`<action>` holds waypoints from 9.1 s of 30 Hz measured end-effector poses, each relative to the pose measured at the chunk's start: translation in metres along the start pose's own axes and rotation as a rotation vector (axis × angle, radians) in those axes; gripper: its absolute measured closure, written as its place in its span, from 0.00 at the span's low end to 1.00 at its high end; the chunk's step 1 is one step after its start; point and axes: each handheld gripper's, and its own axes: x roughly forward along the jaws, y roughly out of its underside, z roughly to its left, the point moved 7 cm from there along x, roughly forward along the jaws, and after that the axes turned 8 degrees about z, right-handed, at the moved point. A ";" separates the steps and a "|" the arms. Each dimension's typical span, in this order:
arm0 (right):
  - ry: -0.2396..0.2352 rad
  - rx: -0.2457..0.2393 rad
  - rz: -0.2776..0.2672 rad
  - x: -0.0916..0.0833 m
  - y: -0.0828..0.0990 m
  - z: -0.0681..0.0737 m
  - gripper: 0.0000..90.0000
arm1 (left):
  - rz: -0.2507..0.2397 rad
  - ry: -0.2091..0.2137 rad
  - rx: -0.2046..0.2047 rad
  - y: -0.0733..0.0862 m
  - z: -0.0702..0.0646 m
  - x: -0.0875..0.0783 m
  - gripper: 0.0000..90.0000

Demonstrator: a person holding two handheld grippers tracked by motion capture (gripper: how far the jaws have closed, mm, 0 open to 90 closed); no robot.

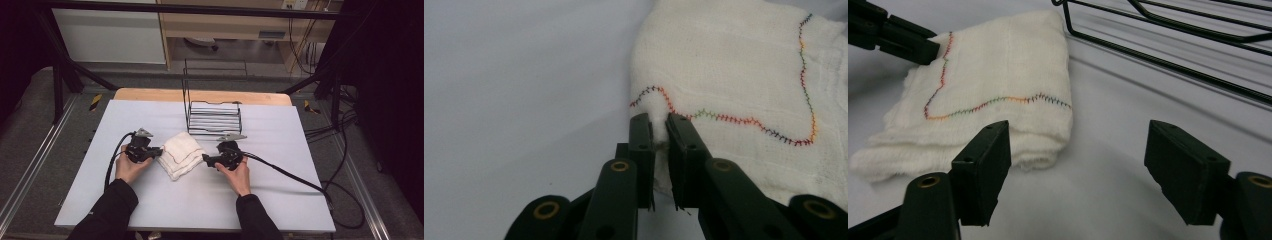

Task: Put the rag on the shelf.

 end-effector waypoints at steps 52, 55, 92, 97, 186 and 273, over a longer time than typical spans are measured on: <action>-0.074 -0.127 0.125 -0.005 0.013 0.015 0.91 | 0.024 0.058 -0.013 0.058 -0.090 -0.039 0.87; -0.074 -0.117 0.120 -0.001 0.016 0.013 0.89 | 0.014 0.044 -0.008 0.057 -0.087 -0.041 0.80; -0.070 0.029 0.010 -0.070 0.057 -0.034 0.04 | -0.030 0.073 0.005 -0.025 -0.043 0.023 0.54; -0.075 0.037 0.005 -0.067 0.057 -0.034 0.04 | -0.012 0.098 -0.002 -0.024 -0.046 0.027 0.61; -0.169 -0.005 -0.103 -0.053 -0.008 0.044 0.92 | -0.202 0.108 0.068 -0.029 -0.065 -0.052 0.92; 0.029 -0.155 -0.634 -0.195 -0.126 0.025 0.93 | -0.745 0.053 0.077 -0.158 -0.114 -0.167 0.92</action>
